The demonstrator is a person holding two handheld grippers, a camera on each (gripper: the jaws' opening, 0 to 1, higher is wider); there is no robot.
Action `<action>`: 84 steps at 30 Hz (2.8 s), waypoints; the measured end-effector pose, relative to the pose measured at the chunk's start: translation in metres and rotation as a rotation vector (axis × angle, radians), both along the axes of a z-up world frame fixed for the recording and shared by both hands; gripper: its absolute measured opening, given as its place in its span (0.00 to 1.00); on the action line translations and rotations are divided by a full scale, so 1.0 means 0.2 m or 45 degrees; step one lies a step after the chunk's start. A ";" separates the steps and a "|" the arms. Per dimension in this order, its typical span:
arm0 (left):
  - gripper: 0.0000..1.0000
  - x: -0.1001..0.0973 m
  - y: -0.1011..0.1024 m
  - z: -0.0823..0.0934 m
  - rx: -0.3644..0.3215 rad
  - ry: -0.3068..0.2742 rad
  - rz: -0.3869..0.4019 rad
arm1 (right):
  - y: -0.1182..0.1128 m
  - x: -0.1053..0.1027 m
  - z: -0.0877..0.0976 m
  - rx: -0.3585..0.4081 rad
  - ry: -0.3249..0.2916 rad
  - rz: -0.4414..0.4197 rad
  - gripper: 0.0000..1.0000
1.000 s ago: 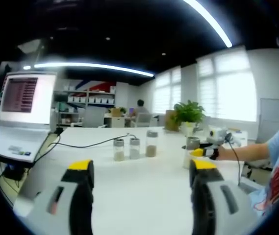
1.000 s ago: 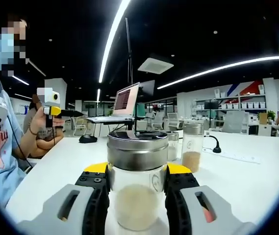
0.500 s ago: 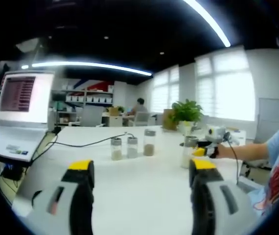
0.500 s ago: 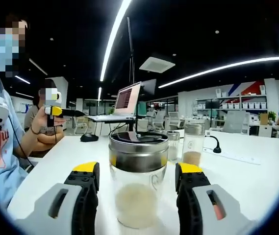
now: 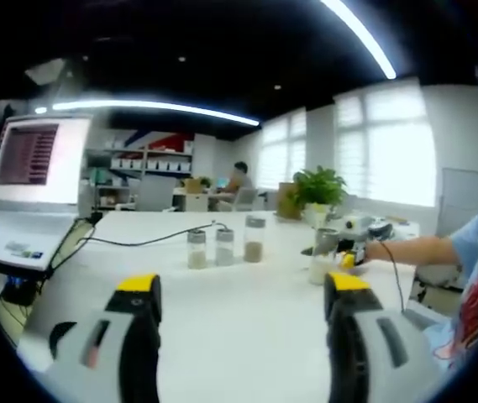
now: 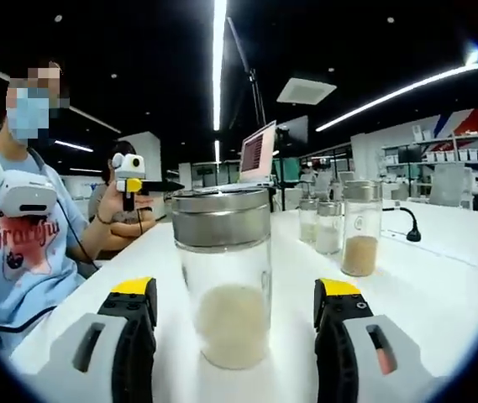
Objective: Rotate the seasoning bottle until the label or dispensing opening points toward the visible target arrow and the bottle remains upright within the marked orientation range
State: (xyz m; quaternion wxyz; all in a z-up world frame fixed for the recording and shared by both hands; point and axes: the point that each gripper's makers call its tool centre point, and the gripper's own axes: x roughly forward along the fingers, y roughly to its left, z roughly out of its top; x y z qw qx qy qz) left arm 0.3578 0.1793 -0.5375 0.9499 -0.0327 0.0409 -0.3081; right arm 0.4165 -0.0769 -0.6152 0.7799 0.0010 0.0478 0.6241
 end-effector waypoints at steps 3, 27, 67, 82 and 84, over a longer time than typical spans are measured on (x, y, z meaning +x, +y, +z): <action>0.84 0.00 -0.01 -0.01 0.000 0.010 -0.005 | 0.04 -0.07 0.03 0.049 0.002 0.165 0.69; 0.81 0.03 -0.06 -0.08 0.021 0.064 -0.048 | 0.01 0.07 0.11 0.113 -0.054 0.367 0.46; 0.98 -0.01 -0.07 0.01 0.004 -0.019 -0.058 | -0.01 0.13 0.06 -0.068 -0.120 -0.182 0.45; 1.00 -0.02 -0.07 0.01 -0.028 -0.013 -0.064 | -0.08 0.17 0.05 -0.061 -0.095 -0.505 0.45; 1.00 -0.02 -0.08 0.00 -0.037 -0.009 -0.070 | -0.08 0.18 0.05 -0.051 -0.096 -0.529 0.45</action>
